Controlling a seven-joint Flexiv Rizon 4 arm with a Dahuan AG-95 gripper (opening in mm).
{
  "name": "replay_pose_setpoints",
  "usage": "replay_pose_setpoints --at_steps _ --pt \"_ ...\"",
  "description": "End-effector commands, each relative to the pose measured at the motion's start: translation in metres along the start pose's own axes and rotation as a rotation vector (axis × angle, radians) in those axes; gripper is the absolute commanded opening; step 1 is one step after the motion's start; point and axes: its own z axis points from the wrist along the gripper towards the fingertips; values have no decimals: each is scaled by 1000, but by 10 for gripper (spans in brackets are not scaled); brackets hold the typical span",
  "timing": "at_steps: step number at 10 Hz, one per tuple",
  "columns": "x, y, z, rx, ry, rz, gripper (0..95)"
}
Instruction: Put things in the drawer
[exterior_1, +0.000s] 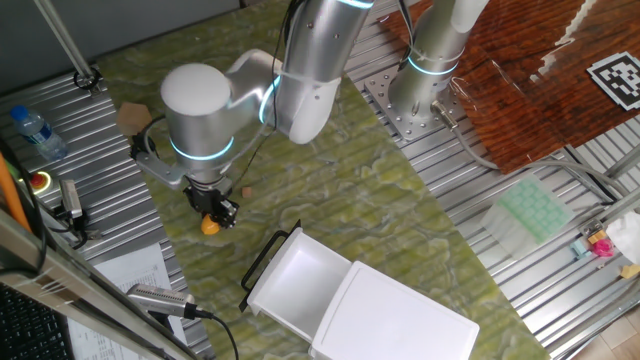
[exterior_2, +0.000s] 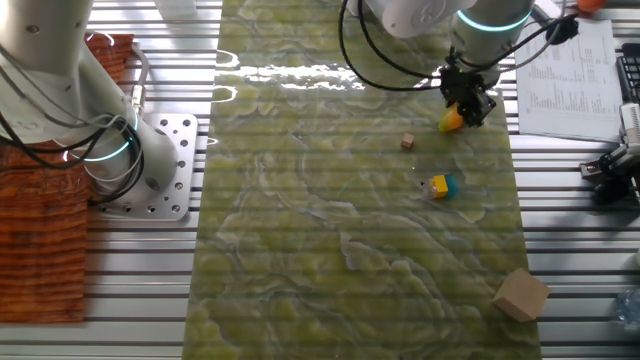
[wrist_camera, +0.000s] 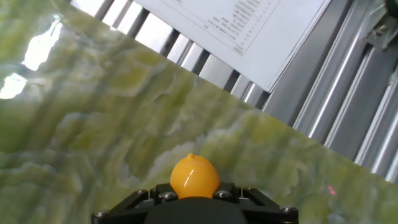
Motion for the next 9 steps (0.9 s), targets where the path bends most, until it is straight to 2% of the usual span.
replay_pose_setpoints --at_steps 1,3,4,6,8,9 --pt "-4 0 -18 -11 5 1 0" --pt "-7 1 -42 -17 15 18 0" --pt "-8 5 -60 -27 29 5 0" --pt "-14 17 -86 -42 67 1 0" --pt "-20 28 -106 -56 82 19 0" --pt "-21 30 -111 -59 87 24 0"
